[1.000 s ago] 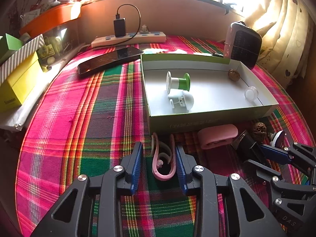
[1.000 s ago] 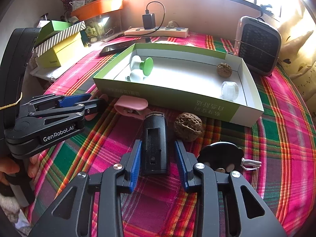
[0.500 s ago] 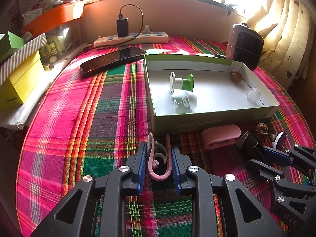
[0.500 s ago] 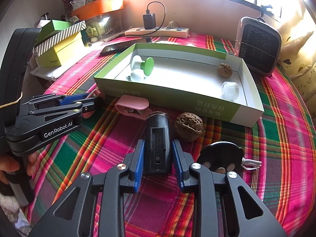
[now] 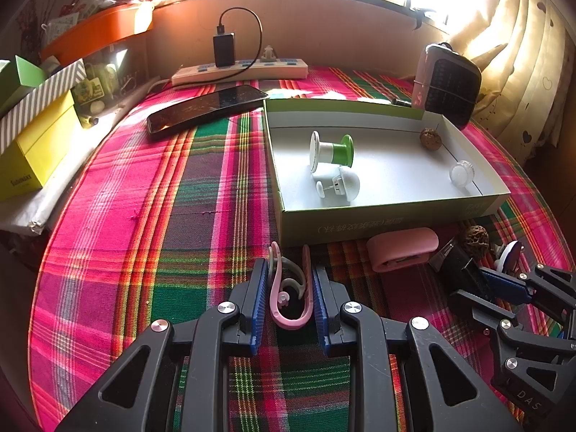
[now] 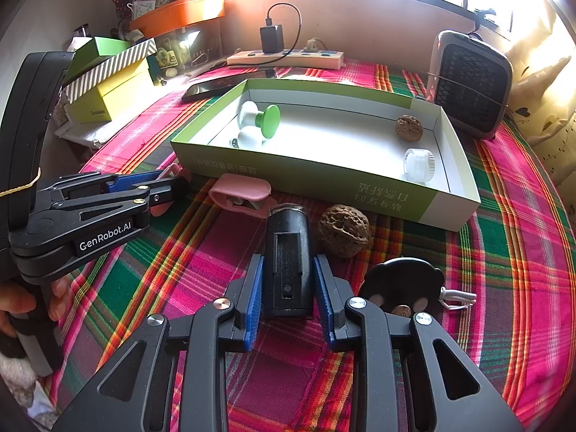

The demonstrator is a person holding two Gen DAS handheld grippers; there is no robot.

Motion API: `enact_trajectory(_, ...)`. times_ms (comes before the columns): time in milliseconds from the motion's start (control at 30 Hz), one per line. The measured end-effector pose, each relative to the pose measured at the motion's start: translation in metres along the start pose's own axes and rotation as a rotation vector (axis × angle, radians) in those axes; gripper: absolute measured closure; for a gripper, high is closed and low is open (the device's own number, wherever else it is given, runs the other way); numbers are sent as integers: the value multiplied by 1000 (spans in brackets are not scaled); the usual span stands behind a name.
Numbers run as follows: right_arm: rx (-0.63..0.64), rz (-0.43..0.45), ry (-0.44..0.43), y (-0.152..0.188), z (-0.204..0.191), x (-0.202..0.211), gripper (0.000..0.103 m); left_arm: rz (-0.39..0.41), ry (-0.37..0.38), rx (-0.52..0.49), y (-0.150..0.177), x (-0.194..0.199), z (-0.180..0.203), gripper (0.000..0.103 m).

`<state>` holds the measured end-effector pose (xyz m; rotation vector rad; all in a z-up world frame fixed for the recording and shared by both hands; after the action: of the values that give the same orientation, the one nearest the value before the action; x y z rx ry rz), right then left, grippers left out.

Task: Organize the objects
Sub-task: 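Grasp the pink curved hook with the left tool while the right tool grasps the black cylinder, then lift the pink hook and black cylinder up and over into the box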

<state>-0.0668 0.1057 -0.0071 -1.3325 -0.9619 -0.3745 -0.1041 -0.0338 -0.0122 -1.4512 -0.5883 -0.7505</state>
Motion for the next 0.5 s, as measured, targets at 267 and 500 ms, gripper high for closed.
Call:
enact_trajectory(267,-6,0,-3,0,1,1,75,-14,10,11,0,1,-1,81)
enact_trajectory(500,-9,17,-17,-3,0,8,75,-2,21,7,-2,9,1,81)
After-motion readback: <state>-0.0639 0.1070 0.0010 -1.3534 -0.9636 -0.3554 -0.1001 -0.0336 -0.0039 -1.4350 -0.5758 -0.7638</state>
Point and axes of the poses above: each gripper's, at about its wrist camera, not at the fingertips, and x roughly against the way its jaws point, z to its right, y to its underside, the point moved 3 cm from there along -x, roughly the way its jaws point, and after that the axes turned 1 degree about z, right-handed, at the moved point
